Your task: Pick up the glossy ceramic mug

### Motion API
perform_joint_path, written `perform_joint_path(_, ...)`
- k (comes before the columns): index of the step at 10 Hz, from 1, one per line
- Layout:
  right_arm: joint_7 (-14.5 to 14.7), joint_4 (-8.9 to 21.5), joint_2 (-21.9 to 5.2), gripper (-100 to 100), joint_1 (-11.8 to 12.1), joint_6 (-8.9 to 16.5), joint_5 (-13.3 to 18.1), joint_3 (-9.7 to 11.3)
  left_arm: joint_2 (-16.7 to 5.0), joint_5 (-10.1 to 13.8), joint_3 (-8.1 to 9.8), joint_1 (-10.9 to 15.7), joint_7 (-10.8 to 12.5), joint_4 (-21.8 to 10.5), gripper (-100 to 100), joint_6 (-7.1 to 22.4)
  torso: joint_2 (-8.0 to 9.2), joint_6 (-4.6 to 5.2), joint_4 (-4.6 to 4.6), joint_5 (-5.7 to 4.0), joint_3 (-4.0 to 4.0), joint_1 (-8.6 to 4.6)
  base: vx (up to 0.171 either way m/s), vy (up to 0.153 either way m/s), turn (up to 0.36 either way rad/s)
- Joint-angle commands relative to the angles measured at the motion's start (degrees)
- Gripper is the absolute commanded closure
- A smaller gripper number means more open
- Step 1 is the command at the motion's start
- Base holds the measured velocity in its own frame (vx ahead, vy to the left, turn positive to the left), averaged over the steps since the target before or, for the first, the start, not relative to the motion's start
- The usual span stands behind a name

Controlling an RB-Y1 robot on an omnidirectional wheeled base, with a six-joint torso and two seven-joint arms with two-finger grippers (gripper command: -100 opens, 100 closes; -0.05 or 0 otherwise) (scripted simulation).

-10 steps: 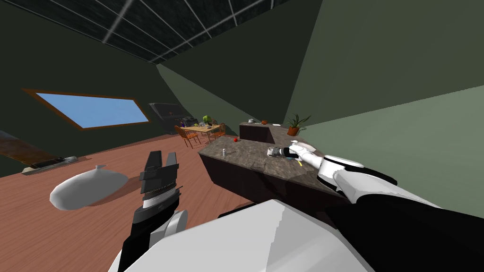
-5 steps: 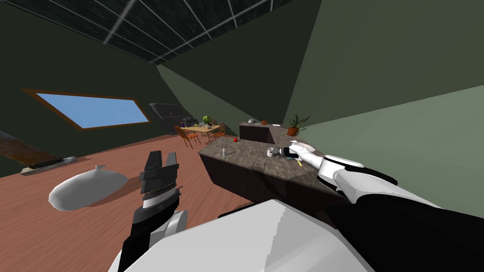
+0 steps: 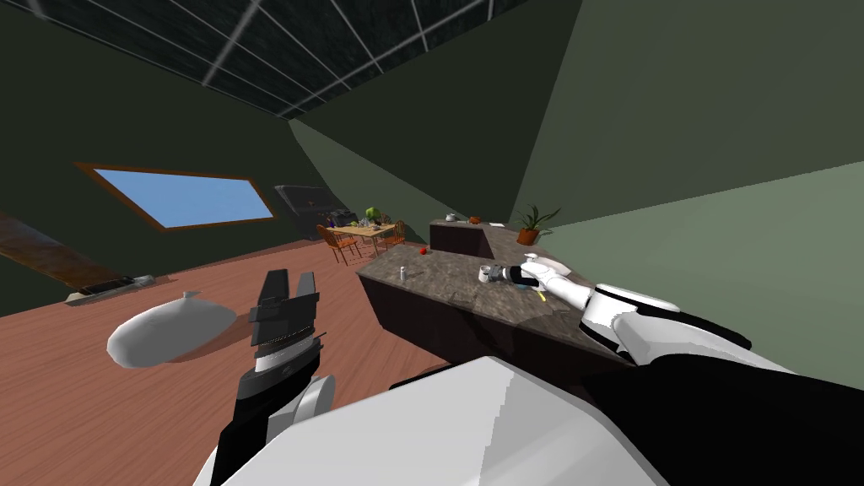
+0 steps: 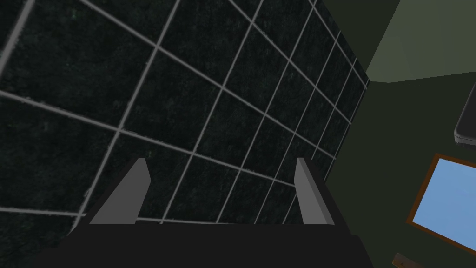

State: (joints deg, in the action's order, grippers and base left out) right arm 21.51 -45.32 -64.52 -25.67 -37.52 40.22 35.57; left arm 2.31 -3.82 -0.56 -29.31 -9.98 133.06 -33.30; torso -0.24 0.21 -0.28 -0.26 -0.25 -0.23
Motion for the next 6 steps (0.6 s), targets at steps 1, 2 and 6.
perform_joint_path(1,-0.61,-2.50,-0.68,100,2.86,0.07,1.16,-2.86,0.00,0.00,0.00,0.00,0.00,0.00,0,0.00,0.00,0.00,0.00,0.00,0.00,0.00,0.021,0.010,0.037)
perform_joint_path(2,-0.61,-2.50,-0.68,100,4.61,0.07,1.16,-4.14,0.00,0.00,0.00,0.00,0.00,0.00,0,0.00,0.01,0.01,0.00,-0.03,0.01,-0.05,0.023,0.006,0.038)
perform_joint_path(6,-1.28,-5.33,-1.54,100,8.99,0.25,2.19,-7.83,0.00,0.00,0.00,0.00,0.00,0.00,0,0.00,0.03,0.15,-0.14,-0.19,-0.06,-0.26,0.016,0.005,0.020)
